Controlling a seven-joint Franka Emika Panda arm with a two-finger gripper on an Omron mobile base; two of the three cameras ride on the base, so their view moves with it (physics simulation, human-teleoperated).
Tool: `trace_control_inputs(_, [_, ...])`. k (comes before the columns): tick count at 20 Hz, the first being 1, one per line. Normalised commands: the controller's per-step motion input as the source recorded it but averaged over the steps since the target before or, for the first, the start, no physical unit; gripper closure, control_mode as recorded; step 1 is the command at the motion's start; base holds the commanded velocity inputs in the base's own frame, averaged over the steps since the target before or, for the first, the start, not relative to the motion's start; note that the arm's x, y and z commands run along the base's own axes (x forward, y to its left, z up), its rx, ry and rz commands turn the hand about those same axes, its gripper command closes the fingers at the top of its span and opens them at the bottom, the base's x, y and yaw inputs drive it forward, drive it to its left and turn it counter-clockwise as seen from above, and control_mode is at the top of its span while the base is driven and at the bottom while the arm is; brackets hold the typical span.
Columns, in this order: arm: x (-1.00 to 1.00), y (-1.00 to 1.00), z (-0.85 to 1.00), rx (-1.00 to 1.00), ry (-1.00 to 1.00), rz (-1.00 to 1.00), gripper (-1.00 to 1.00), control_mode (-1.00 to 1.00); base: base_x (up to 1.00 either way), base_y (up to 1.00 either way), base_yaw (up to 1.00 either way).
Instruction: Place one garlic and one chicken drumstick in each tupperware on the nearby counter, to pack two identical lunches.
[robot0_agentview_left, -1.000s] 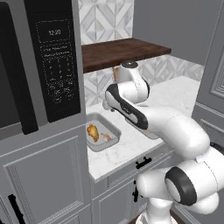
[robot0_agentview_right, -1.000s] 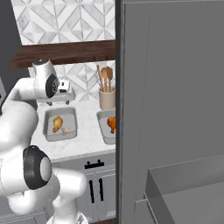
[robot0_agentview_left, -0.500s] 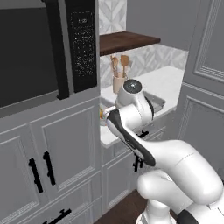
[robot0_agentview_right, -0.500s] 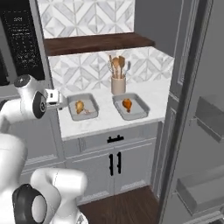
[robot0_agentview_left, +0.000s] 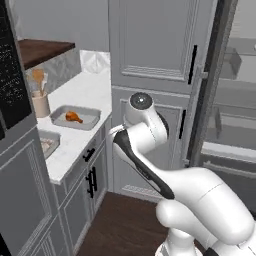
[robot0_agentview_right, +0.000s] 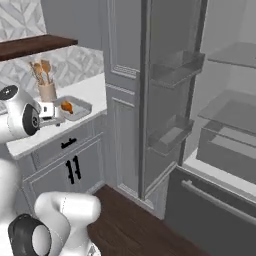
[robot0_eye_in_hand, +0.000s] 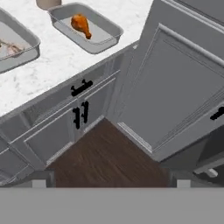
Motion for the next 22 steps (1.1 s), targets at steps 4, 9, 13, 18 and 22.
trace_control_inputs(4, [0.00, 0.00, 0.00, 0.00, 0.00, 0.00, -1.00, 1.00, -0.09, 0.02, -1.00])
trace_control_inputs(9, [0.00, 0.00, 0.00, 0.00, 0.00, 0.00, -1.00, 1.00, -0.15, -0.31, -0.84])
trace_control_inputs(13, [0.00, 0.00, 0.00, 0.00, 0.00, 0.00, -1.00, 1.00, 0.00, -1.00, -0.37])
trace_control_inputs(18, [0.00, 0.00, 0.00, 0.00, 0.00, 0.00, -1.00, 1.00, 0.76, -1.00, 0.14])
trace_control_inputs(22, [0.00, 0.00, 0.00, 0.00, 0.00, 0.00, -1.00, 1.00, 1.00, -0.16, 0.14])
